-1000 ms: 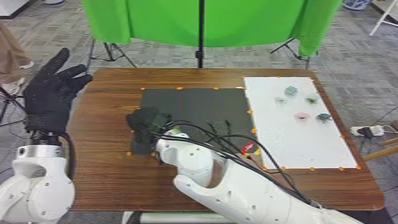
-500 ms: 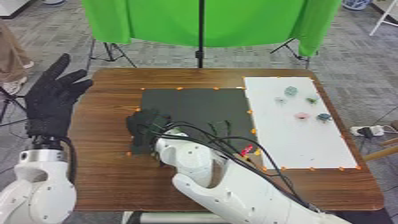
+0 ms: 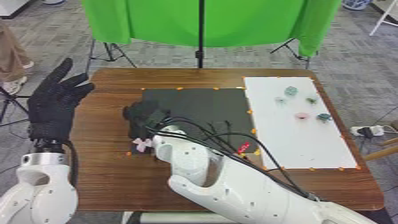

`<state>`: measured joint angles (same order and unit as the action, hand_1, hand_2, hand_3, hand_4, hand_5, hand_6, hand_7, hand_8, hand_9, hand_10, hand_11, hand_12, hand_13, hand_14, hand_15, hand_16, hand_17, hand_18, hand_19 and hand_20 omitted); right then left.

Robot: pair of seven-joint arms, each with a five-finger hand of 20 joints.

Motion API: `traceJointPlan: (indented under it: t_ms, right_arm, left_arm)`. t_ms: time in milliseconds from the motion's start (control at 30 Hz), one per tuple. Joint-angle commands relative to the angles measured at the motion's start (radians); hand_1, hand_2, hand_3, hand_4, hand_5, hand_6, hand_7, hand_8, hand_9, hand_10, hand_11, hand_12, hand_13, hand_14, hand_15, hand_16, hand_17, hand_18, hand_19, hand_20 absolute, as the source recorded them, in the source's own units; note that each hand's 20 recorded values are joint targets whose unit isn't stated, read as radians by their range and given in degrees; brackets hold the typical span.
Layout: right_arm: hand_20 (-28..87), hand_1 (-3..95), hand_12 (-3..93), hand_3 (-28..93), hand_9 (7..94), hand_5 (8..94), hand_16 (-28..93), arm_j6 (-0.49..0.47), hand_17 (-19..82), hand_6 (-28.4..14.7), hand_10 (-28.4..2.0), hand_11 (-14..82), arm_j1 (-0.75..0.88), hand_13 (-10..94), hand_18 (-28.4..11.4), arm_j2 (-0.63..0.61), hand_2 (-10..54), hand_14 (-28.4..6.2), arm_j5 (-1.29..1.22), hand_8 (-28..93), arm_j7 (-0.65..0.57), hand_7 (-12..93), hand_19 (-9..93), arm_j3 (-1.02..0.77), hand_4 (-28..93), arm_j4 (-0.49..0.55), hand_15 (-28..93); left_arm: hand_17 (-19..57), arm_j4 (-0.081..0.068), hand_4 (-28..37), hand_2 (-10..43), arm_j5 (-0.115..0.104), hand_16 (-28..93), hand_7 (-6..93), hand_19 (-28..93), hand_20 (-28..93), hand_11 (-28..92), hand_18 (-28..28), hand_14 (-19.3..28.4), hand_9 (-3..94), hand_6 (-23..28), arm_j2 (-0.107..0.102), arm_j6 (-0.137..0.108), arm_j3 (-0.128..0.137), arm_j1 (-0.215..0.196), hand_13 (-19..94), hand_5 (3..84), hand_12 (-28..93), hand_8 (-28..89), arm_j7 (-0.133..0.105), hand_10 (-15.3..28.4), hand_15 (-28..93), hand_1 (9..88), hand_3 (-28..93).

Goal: Arrange flowers

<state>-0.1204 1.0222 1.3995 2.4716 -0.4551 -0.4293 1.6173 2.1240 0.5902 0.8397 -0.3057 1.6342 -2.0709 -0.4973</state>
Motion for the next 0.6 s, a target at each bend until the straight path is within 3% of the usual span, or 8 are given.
traceJointPlan:
  t_ms: [33,100,267,333,400,433,533,600]
  right_arm:
    - [38,45.3,18.3,67,79.8,56.9,18,-0.048,34,1.8,-11.9,34.9,0.029,73,-22.7,-0.047,-9.5,-6.9,-0.028,-12,0.0,11,89,-0.121,-28,0.075,69]
    - [38,43.7,18.2,69,79.5,57.7,18,-0.033,34,1.6,-12.2,35.0,0.014,72,-23.2,-0.103,-9.5,-7.6,-0.076,-12,-0.035,11,89,-0.144,-28,0.118,69]
    - [39,40.3,16.6,72,77.4,58.4,16,-0.04,30,0.7,-13.7,31.6,0.064,69,-24.7,-0.258,-9.5,-9.4,-0.157,-11,-0.132,11,88,-0.28,-28,0.244,69]
    - [39,39.0,16.0,72,75.6,57.6,15,-0.013,29,0.1,-14.5,29.5,0.095,68,-25.2,-0.33,-9.5,-10.5,-0.2,-11,-0.178,10,88,-0.327,-28,0.285,68]
    - [39,37.9,15.7,72,74.3,57.0,14,0.014,28,-0.2,-15.2,28.0,0.151,67,-25.7,-0.415,-9.5,-11.1,-0.212,-11,-0.21,10,87,-0.39,-28,0.326,67]
    - [39,37.3,15.3,73,73.7,56.5,14,0.02,28,-0.3,-15.6,26.8,0.177,66,-25.9,-0.443,-9.5,-11.5,-0.225,-11,-0.225,10,87,-0.42,-28,0.34,67]
    - [39,36.8,14.9,73,72.7,55.6,13,0.085,28,-0.6,-16.6,25.4,0.245,65,-26.0,-0.553,-9.5,-12.0,-0.219,-11,-0.286,10,87,-0.478,-28,0.369,67]
    - [39,36.3,14.8,74,72.3,55.1,13,0.114,27,-0.7,-17.0,24.6,0.289,65,-26.2,-0.596,-9.5,-12.3,-0.228,-11,-0.32,10,87,-0.525,-28,0.371,67]
  left_arm:
    - [-6.8,0.032,-28.2,9.5,-0.021,-8,9.4,49,37,30,22.8,25.9,35.0,8.1,0.039,-0.036,0.047,-0.13,25,35.1,15,-7,-0.036,19.7,62,21.5,75]
    - [-6.8,0.035,-28.2,9.4,-0.027,-8,9.4,49,37,30,22.8,26.0,35.0,8.1,0.048,-0.04,0.065,-0.161,25,35.1,15,-7,-0.048,19.6,62,21.5,75]
    - [-6.9,0.021,-28.2,9.4,-0.071,-8,9.4,49,37,30,22.8,25.9,35.1,8.1,0.042,-0.049,0.053,-0.206,25,35.1,15,-7,-0.101,19.6,62,20.8,75]
    - [-7.0,0.015,-28.2,9.4,-0.09,-8,9.4,49,37,30,22.7,25.9,35.1,7.9,0.052,-0.053,0.04,-0.221,24,35.1,15,-7,-0.124,19.6,62,19.8,75]
    - [-7.3,0.012,-28.3,9.5,-0.088,-8,9.6,49,36,30,22.8,25.9,34.9,7.8,0.071,-0.046,0.033,-0.228,24,35.1,15,-7,-0.128,19.5,62,18.3,75]
    - [-7.4,0.012,-28.3,9.5,-0.107,-8,9.6,48,36,30,22.8,25.9,34.9,7.8,0.052,-0.055,0.021,-0.24,24,35.1,15,-7,-0.156,19.5,62,17.7,74]
    - [-7.6,0.006,-28.3,9.4,-0.132,-8,9.7,48,36,30,22.7,26.0,34.9,7.7,0.023,-0.056,-0.008,-0.237,24,35.2,15,-7,-0.189,19.4,62,16.2,74]
    - [-7.7,0.008,-28.3,9.4,-0.16,-8,9.7,48,36,30,22.6,26.0,34.9,7.7,-0.012,-0.074,-0.023,-0.245,24,35.2,15,-7,-0.225,19.4,62,15.8,74]
